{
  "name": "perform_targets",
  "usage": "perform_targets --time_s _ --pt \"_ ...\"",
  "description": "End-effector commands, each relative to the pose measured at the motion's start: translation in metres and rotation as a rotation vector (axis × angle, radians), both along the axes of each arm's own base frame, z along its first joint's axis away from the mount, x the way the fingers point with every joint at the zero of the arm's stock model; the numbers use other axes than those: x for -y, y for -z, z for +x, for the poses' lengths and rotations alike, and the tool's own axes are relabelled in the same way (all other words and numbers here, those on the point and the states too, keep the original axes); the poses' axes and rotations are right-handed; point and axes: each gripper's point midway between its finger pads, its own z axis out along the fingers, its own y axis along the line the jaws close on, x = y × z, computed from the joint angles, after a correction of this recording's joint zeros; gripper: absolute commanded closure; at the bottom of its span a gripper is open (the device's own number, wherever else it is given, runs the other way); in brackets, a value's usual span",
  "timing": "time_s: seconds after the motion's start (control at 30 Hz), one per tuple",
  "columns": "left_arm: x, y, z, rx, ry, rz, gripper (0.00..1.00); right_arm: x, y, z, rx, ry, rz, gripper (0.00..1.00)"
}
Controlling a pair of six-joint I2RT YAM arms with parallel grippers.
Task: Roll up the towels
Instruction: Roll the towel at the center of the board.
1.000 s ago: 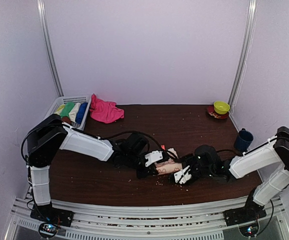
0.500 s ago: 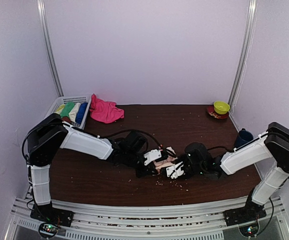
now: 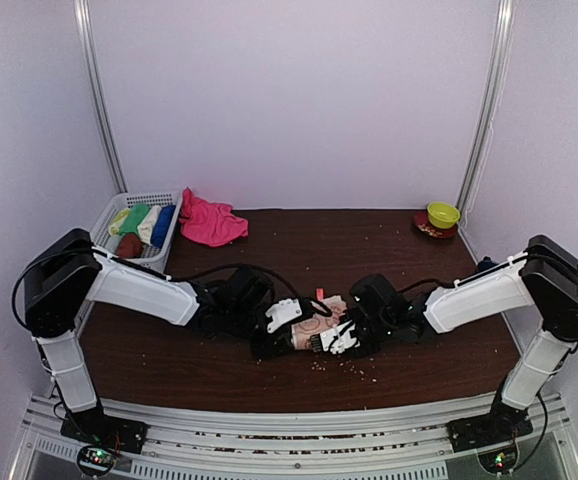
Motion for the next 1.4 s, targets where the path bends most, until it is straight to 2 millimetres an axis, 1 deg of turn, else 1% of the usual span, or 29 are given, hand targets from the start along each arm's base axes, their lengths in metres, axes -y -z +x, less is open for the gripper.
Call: perform_targets --time_s 0.0,0.07,0.2,0.27,0.4,0.57,0.67,0.77,0.9,1.07,1.2,1.37 --pt "-0.019 -0.032 0.018 0.14 -0.115 -0.065 0.45 0.007 0.023 -0.018 -0.163 0.014 -0.07 0.98" --pt "-0.025 -0.042 0.018 0.195 -0.129 -0.103 0.43 0.004 0.025 -0.018 -0.211 0.029 -0.079 0.99" --pt "-0.039 -0.053 0.015 0.313 -0.134 -0.142 0.41 0.002 0.03 -0.018 -0.337 0.076 -0.093 0.99" --pt "-0.045 -0.053 0.016 0.38 -0.144 -0.124 0.43 0.002 0.03 -0.016 -0.408 0.112 -0.091 0.99" --pt "-0.044 -0.049 0.008 0.513 -0.111 -0.077 0.44 0.005 0.028 -0.012 -0.541 0.165 -0.074 0.98" --pt "-0.037 -0.042 -0.001 0.645 -0.07 -0.04 0.45 0.009 0.031 -0.017 -0.73 0.185 -0.084 0.98" --pt "-0.03 -0.047 -0.007 0.716 -0.04 -0.063 0.45 0.013 0.037 -0.02 -0.826 0.203 -0.118 0.98" --pt "-0.022 -0.048 -0.007 0.778 -0.027 -0.053 0.45 0.017 0.042 -0.024 -0.903 0.206 -0.15 0.98" --pt "-0.011 -0.042 -0.004 0.854 -0.001 0.004 0.44 0.022 0.044 -0.026 -0.987 0.219 -0.17 0.98" --pt "0.001 -0.041 -0.002 0.915 0.029 0.011 0.41 0.026 0.042 -0.02 -1.065 0.252 -0.172 0.97" --pt "0.01 -0.04 -0.002 0.939 0.058 -0.002 0.4 0.029 0.045 -0.017 -1.083 0.27 -0.188 0.97" --pt "0.018 -0.025 0.003 0.958 0.089 0.065 0.4 0.033 0.05 -0.019 -1.094 0.277 -0.214 0.97"
